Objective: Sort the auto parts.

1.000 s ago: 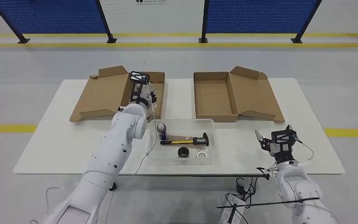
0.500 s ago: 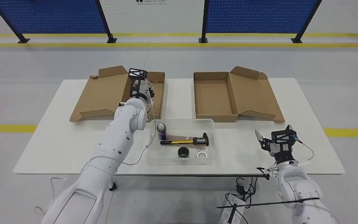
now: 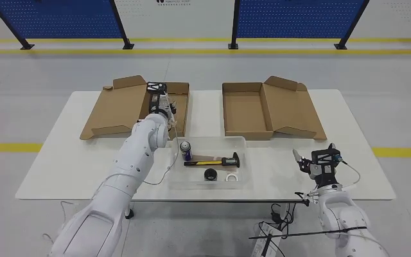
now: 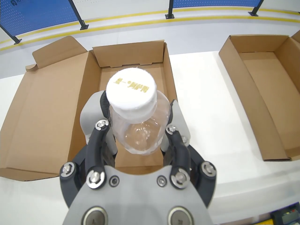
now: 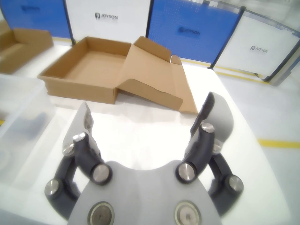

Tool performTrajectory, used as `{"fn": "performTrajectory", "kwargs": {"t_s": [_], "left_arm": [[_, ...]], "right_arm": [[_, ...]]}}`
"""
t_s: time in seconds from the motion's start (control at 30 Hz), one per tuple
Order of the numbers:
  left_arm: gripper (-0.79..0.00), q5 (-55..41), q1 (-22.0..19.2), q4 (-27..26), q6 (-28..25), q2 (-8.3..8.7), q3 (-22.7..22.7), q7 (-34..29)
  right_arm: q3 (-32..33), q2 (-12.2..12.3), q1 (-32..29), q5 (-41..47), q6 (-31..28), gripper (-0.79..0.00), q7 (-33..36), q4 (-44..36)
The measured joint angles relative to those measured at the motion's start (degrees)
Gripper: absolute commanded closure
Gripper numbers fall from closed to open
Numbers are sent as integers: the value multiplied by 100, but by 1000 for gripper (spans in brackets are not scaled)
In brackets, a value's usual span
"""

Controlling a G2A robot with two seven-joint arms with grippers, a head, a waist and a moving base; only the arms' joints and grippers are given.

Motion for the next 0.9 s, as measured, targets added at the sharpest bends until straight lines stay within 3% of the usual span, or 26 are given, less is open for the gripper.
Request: {"fn": "performTrajectory", "kwargs": {"t_s": [0.43, 0.9], "left_arm": [[0, 183, 74, -12, -485, 43, -153, -113], [0, 332, 130, 22, -599, 37, -227, -89]], "right_arm": [[0, 0, 0, 0, 0, -785, 0, 0], [0, 0, 0, 0, 0, -785, 0, 0]]}}
